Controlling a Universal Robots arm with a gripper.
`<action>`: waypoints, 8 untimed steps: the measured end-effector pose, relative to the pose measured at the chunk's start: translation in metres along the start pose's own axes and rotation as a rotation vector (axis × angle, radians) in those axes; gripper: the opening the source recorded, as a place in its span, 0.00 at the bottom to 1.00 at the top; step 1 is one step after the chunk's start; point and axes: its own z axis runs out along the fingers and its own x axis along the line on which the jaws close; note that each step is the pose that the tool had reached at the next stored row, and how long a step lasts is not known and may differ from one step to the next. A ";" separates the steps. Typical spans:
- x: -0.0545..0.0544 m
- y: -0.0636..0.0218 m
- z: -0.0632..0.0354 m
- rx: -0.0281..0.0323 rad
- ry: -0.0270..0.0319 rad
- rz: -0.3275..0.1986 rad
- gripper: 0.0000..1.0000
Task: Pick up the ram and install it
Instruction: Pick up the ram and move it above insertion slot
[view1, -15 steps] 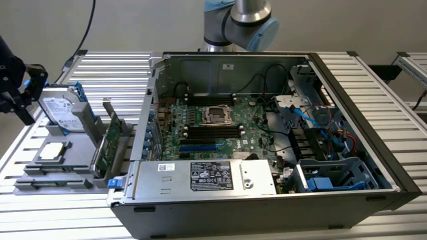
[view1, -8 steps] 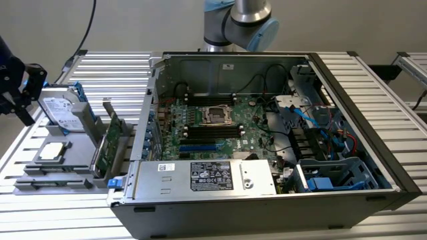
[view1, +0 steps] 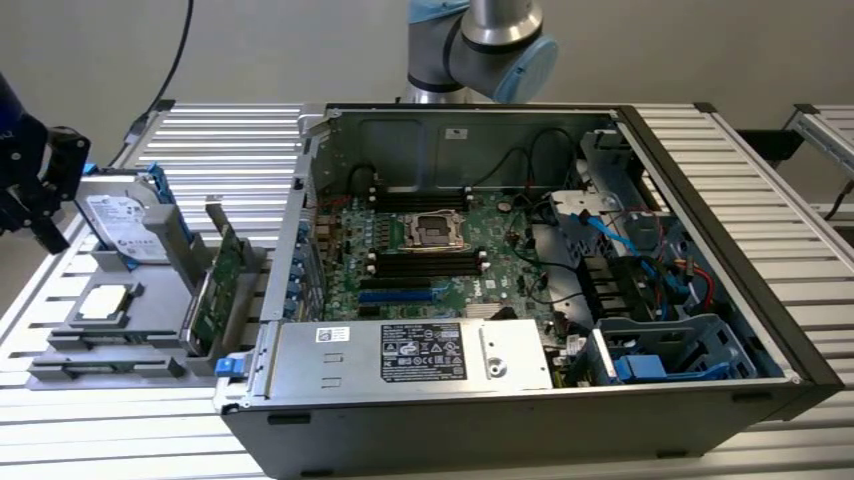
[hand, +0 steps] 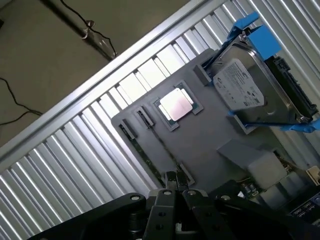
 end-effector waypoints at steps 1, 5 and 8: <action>0.000 0.0000 0.0001 0.0000 0.0016 -0.018 0.11; 0.000 0.0000 0.0006 0.0005 0.0085 -0.092 0.11; 0.000 0.0000 0.0009 0.0014 0.0136 -0.146 0.11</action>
